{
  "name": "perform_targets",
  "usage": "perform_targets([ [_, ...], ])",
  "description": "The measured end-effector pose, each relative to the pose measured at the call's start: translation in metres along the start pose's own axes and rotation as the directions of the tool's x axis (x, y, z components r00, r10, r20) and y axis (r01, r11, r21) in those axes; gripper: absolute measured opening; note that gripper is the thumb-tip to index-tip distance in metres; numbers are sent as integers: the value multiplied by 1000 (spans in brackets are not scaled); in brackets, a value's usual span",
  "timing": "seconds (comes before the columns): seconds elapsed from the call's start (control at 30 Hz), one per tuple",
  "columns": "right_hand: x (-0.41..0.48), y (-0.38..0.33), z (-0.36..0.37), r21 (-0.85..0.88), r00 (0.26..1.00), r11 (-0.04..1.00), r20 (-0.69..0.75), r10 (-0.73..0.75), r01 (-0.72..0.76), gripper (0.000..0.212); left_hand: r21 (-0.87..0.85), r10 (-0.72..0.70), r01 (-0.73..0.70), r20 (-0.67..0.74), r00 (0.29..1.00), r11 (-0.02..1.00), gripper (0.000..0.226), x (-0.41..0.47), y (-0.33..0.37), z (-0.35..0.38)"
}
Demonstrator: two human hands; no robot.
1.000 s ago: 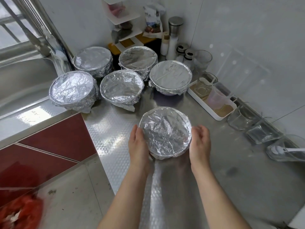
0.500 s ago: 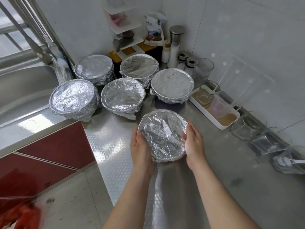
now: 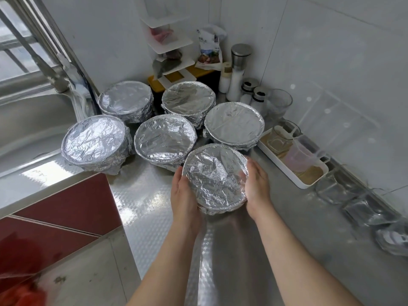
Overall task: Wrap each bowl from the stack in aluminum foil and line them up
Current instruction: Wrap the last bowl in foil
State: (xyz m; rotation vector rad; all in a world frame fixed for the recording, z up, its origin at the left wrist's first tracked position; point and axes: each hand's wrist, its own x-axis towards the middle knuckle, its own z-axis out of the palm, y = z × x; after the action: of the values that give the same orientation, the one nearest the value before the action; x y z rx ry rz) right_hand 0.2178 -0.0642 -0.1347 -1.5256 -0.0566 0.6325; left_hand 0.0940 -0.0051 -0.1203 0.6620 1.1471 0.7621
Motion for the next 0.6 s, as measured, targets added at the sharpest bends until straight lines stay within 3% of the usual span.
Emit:
perform_targets([
  [0.13, 4, -2, 3, 21, 1000, 1000, -9, -2, 2, 28, 94, 11, -5, -64, 998, 996, 34, 6, 2, -2],
  [0.23, 4, -3, 3, 45, 1000, 999, -26, 0, 2, 18, 136, 29, -12, -119, 993, 991, 46, 12, 5, -6],
  [0.3, 4, -4, 4, 43, 999, 999, -37, -5, 7, 17, 167, 13, 3, -97, 995, 986, 59, 16, 8, -7],
  [0.43, 6, -2, 6, 35, 997, 999, -74, -17, 20, 21, 188, 2, 10, -63, 998, 982, 46, 26, 17, -4],
  [0.6, 6, 1, 5, 19, 996, 1000, -86, -13, 14, 17, 186, -39, 46, -39, 998, 981, 53, 36, 24, -5],
])
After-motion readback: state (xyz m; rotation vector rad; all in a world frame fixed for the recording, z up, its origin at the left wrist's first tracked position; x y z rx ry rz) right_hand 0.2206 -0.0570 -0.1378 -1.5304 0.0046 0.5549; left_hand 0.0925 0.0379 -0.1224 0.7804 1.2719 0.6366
